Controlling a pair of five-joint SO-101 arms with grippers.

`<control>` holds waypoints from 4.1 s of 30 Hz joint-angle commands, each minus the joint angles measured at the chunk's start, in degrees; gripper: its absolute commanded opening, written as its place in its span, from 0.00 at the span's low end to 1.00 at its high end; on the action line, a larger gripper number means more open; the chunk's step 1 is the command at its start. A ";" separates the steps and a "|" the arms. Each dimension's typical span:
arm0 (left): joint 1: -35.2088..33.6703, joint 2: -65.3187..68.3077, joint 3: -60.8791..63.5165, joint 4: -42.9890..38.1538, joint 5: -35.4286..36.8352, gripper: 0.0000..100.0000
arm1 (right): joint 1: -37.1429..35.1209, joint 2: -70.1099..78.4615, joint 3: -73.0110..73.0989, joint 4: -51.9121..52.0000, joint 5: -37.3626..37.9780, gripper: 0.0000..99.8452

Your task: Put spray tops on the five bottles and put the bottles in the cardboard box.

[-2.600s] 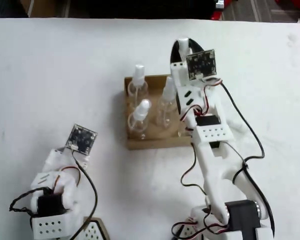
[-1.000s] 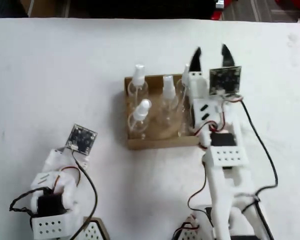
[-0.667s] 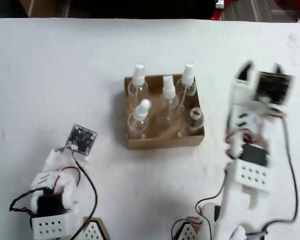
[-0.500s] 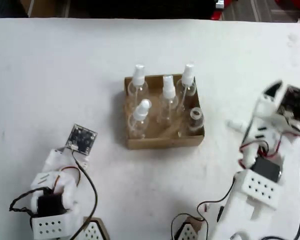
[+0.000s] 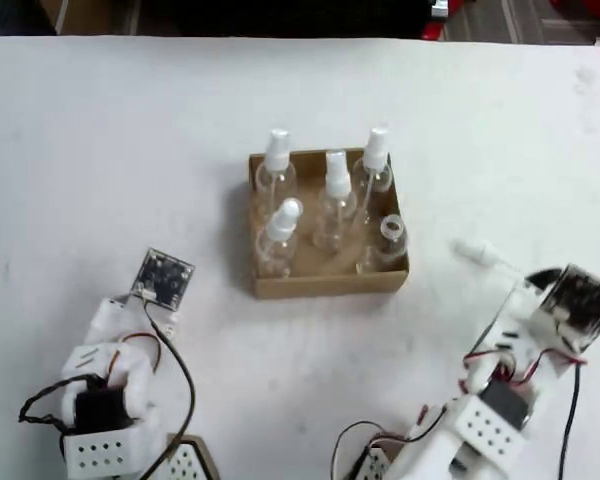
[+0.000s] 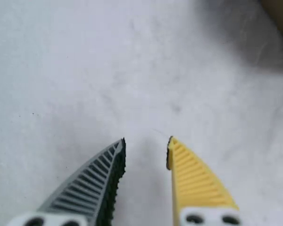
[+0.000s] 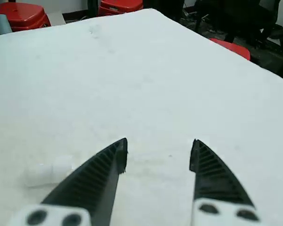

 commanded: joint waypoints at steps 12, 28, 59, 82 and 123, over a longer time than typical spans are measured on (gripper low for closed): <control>-0.57 -0.31 0.09 0.35 -0.53 0.14 | 4.18 -22.64 4.57 29.23 -0.44 0.19; -0.57 -0.31 0.09 0.35 -0.53 0.14 | 5.58 -24.22 4.57 33.10 -0.44 0.19; -0.57 -0.31 0.09 0.35 -0.53 0.14 | 5.76 -24.22 4.57 33.19 -0.09 0.19; -0.57 -0.31 0.09 0.35 -0.53 0.14 | 5.76 -24.13 4.57 33.27 -0.09 0.19; -0.31 -0.31 0.09 0.35 -0.53 0.14 | 7.34 -24.75 4.48 18.42 7.82 0.19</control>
